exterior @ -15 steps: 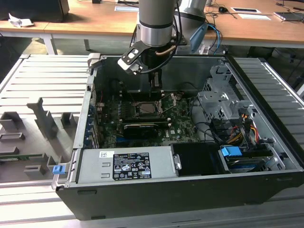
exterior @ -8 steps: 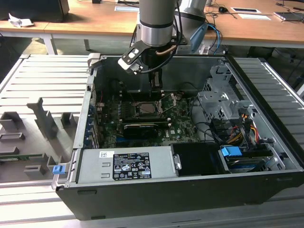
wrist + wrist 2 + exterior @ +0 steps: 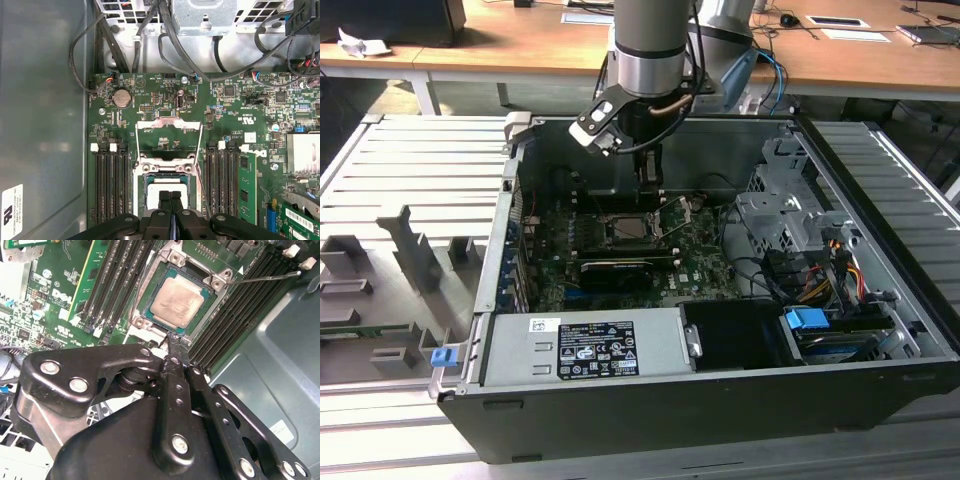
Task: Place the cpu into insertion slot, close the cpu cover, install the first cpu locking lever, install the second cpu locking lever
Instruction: 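Close the cpu cover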
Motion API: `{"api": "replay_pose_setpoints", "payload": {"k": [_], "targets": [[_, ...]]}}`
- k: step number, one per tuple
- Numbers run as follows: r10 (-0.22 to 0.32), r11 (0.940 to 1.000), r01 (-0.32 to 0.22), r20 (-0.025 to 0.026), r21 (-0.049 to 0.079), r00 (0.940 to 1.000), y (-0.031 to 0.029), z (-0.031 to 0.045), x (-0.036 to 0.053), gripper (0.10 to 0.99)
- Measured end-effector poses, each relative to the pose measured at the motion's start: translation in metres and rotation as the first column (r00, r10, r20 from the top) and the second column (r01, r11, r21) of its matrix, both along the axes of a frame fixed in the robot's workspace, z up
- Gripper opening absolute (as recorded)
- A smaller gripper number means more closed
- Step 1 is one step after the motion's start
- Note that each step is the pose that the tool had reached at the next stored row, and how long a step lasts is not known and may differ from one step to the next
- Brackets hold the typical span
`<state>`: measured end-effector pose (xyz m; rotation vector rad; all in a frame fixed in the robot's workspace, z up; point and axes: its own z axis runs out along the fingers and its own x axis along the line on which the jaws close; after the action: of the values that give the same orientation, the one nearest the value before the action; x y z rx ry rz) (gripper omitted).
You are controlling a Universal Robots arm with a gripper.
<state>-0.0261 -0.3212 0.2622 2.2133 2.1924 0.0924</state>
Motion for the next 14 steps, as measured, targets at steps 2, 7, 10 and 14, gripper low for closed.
{"api": "replay_pose_setpoints", "payload": {"k": [2,7,10,14], "targets": [[0.0,1.0,0.0,0.0001,0.0,1.0,0.0,0.0002,0.0004,0.106],[0.0,1.0,0.0,0.0,0.0,1.0,0.0,0.0007,0.0013,0.106],[0.0,1.0,0.0,0.0,0.0,1.0,0.0,0.0009,0.0019,0.106],[0.0,1.0,0.0,0.0,0.0,1.0,0.0,0.0012,0.0024,0.106]]}}
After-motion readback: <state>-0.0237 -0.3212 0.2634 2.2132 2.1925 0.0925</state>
